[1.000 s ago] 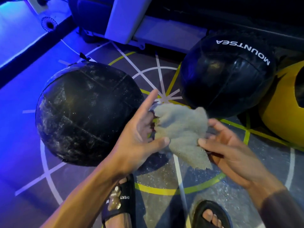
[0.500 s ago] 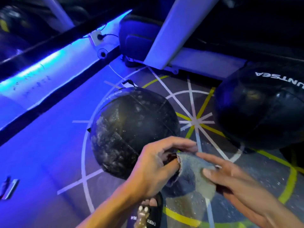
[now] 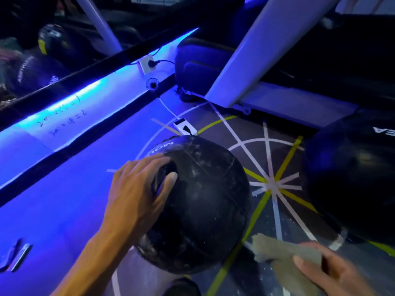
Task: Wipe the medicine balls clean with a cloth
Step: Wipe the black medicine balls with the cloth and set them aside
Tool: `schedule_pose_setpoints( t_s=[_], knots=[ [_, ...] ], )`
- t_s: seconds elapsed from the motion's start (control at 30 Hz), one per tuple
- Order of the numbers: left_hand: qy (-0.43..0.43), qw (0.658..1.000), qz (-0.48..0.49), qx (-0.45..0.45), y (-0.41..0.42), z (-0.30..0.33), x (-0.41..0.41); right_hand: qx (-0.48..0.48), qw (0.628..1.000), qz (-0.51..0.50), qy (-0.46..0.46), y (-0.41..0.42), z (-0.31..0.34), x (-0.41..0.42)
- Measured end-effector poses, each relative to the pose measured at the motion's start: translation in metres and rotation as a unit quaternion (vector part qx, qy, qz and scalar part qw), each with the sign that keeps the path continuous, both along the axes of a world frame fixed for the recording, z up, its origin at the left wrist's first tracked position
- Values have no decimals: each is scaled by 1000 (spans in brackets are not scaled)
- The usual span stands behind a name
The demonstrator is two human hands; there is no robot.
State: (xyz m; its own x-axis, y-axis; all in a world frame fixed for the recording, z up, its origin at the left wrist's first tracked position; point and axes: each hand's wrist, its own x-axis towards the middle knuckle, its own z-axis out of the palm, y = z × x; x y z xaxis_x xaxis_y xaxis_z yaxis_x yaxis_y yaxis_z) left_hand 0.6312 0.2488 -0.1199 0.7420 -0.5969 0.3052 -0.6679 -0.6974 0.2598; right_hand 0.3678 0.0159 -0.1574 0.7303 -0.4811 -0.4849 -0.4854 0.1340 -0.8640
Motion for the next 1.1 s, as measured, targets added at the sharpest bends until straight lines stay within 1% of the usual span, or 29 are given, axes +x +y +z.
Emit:
schedule_pose_setpoints(
  t_s=[0.1,0.13,0.2,0.27,0.33,0.37,0.43,0.47,0.53,0.57,0.6,0.63,0.7,0.8,0.9,0.97,1.03,1.1],
  knots=[
    [13,999,20,35,-9,-2,-1,43,999,-18,7,-9,9,-2],
    [21,999,10,43,-10,-2,-3,38,999,-29,16,-12,13,-4],
    [29,998,-24,51,-12,-1,-10,5,999,-37,30,-14,29,-9],
    [29,996,-61,62,-18,4,-22,-24,999,-22,37,-16,48,-14],
    [24,988,-115,95,-25,12,-35,-83,996,7,44,-12,71,-20],
    [16,982,-154,113,-29,17,-44,-102,994,16,40,-7,86,-22],
    [8,958,-239,161,-37,30,-62,-120,993,-1,20,1,118,-24],
    [27,939,-282,194,-37,39,-70,-118,993,-10,12,4,130,-25],
    [64,904,-357,227,-35,59,-82,-133,991,-9,5,15,150,-32],
    [74,897,-375,222,-31,69,-85,-150,989,0,6,21,158,-37],
    [62,898,-383,208,-27,82,-87,-167,986,9,10,26,164,-42],
    [52,907,-375,186,-21,95,-86,-182,983,15,12,32,170,-48],
    [84,926,-323,175,-6,119,-78,-244,969,32,29,43,181,-61],
    [102,928,-263,244,14,143,-50,-367,922,83,90,61,178,-75],
    [163,927,-227,249,12,144,-15,-432,876,142,157,76,170,-76],
    [208,921,-226,241,5,136,-7,-449,858,187,165,87,166,-77],
    [229,918,-223,237,-8,120,-12,-431,863,205,165,97,160,-80],
    [272,912,-204,230,-21,92,-23,-419,867,208,171,103,150,-85]
  ],
)
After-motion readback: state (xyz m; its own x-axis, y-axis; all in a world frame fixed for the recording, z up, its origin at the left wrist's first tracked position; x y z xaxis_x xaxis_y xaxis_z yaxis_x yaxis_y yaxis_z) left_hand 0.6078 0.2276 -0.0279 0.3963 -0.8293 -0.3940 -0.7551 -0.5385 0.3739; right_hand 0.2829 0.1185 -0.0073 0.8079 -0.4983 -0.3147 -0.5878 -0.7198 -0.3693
